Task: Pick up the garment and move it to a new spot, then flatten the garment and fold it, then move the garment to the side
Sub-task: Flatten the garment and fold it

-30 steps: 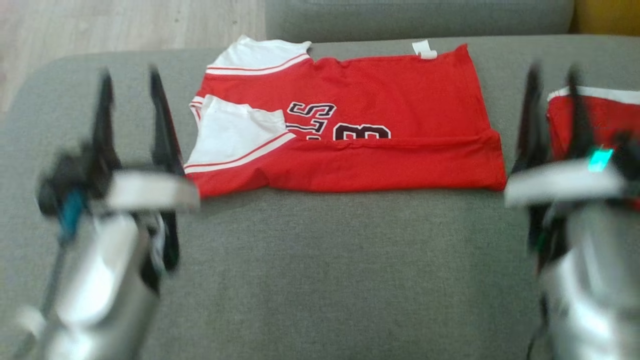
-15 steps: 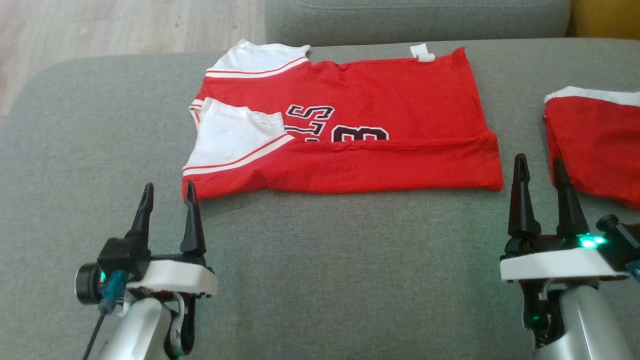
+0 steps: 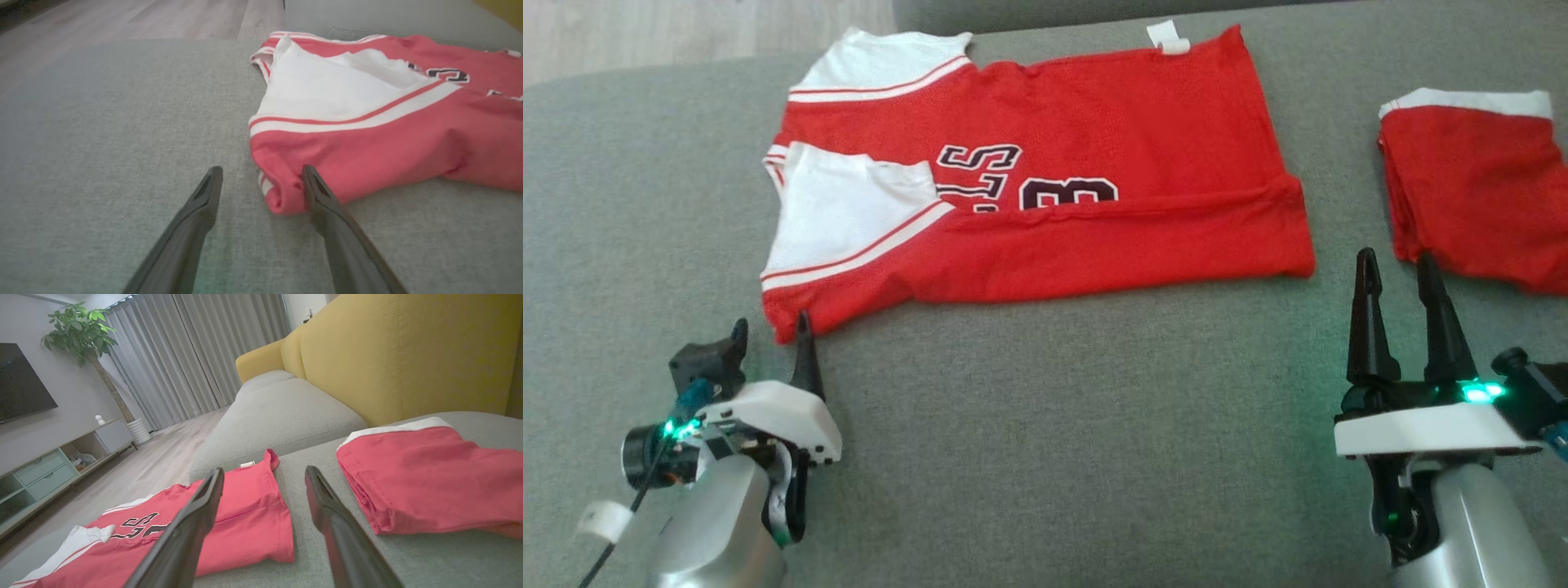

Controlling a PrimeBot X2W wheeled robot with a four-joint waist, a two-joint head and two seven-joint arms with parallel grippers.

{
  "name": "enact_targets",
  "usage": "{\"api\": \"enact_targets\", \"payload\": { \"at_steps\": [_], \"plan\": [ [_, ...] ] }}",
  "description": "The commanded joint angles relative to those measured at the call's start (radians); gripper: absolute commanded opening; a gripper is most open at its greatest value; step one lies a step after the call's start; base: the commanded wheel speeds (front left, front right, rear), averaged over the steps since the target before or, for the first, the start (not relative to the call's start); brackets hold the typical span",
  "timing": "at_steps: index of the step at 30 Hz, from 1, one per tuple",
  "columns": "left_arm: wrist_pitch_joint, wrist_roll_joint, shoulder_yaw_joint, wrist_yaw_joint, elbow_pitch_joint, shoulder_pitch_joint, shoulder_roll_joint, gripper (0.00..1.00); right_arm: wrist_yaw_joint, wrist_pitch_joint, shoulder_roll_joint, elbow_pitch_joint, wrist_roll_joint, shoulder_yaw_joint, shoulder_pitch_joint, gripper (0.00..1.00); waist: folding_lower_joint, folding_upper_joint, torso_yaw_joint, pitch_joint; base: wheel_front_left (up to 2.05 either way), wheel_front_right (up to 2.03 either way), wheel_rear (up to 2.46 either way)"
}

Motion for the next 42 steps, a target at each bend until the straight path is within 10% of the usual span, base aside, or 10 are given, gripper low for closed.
{"api": "enact_targets", "payload": {
  "at_steps": [1, 10, 13, 42],
  "plan": [
    [0.007, -0.004, 0.041, -0.001, -0.001, -0.042, 0.034, 1.0, -0.001, -0.005, -0.004, -0.032, 0.002, 0.021, -0.035, 1.0, -0.0001, 0.0, -0.011, 0.013, 0.0, 0.0, 0.0],
    [0.113, 0.002, 0.019, 0.034, 0.134, -0.081, 0.041, 1.0, -0.001, -0.005, -0.004, -0.037, 0.022, 0.026, -0.044, 1.0, -0.0001, 0.0, -0.022, 0.019, 0.0, 0.0, 0.0],
    [0.141, 0.002, 0.005, 0.018, 0.147, -0.089, 0.042, 0.0, -0.001, -0.005, -0.004, -0.033, 0.024, 0.026, -0.049, 1.0, -0.0001, 0.0, -0.019, 0.016, 0.0, 0.0, 0.0],
    [-0.055, 0.059, -0.06, -0.003, -0.161, -0.146, 0.033, 0.0, -0.001, 0.232, -0.004, 0.827, -0.178, -0.012, -0.533, 1.0, -0.0001, 0.0, 0.075, 0.04, 0.0, 0.0, 0.0]
  ]
}}
